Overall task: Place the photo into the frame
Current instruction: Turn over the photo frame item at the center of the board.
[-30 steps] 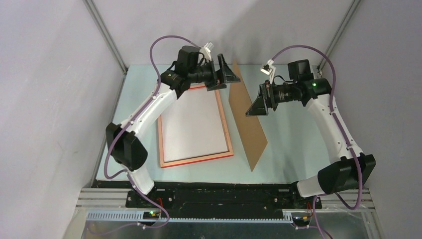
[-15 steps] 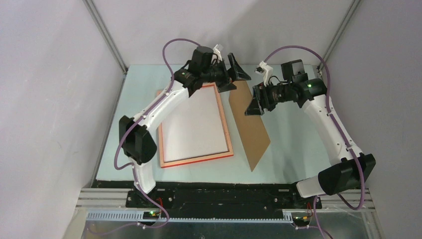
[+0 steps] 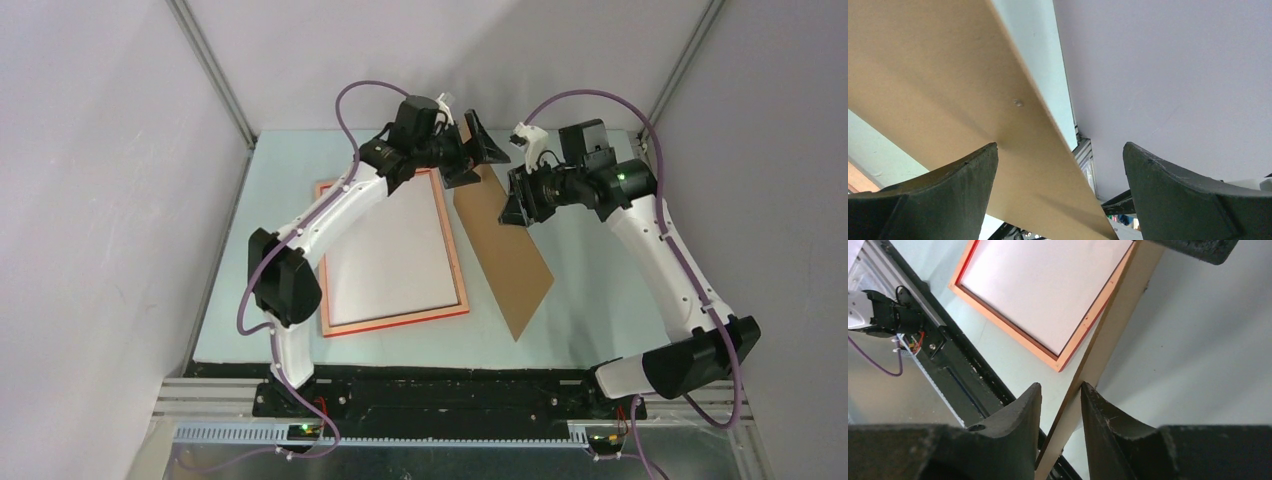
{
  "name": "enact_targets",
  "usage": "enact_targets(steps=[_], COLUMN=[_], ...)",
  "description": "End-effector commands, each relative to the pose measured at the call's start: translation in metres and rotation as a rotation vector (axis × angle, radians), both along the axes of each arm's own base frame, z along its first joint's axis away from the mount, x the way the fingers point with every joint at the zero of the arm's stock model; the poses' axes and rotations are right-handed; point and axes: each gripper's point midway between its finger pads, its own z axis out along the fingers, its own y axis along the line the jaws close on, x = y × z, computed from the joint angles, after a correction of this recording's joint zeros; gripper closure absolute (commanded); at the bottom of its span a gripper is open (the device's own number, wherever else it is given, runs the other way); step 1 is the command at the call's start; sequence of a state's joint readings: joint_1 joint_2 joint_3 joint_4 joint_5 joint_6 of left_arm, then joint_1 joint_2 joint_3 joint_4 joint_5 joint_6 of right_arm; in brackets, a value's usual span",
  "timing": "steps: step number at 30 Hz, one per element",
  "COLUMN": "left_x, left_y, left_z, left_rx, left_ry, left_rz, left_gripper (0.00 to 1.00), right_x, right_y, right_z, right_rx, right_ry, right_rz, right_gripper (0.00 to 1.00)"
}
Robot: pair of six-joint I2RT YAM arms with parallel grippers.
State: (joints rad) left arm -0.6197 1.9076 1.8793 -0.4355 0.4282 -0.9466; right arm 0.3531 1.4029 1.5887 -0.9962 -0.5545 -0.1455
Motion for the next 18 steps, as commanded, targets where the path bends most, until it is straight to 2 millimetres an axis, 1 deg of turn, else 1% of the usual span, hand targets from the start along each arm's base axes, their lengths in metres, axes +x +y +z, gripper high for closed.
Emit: enact_targets(steps=[1,6,10,14,18], left_x=[0.000,-0.004,-0.011,-0.020,-0.026], left_y=[-0.002,0.000,0.000,-0.002,0.000], left_z=[0.033,0.034,0.040,0.046,0.041], left_rx=[-0.051,-0.049,-0.065,-0.088,-0.089], left_ry=[-0.053,-0.053,-0.039,-0.016,0.018], left_rz=[0.013,0.013,0.010,0.002,0.002], left_gripper=[0.00,0.00,0.00,0.00,0.01], right_x=[0.011,0.012,0.014,0.012,0.006], right_y=[-0.004,-0.003,-0.003,0.001,0.007], right_z=[0.022,0.022,0.023,0.025,0.027], right_rx=[-0.034,-0.061,-0.082,-0.081,-0.056], right_ry=[-0.118,-0.138,-0.156,-0.162,-0.149], right_rz=[-0.048,-0.050,-0.058,-0.046,-0.014], right_gripper=[0.65,0.69,0.72,0.72,0.70])
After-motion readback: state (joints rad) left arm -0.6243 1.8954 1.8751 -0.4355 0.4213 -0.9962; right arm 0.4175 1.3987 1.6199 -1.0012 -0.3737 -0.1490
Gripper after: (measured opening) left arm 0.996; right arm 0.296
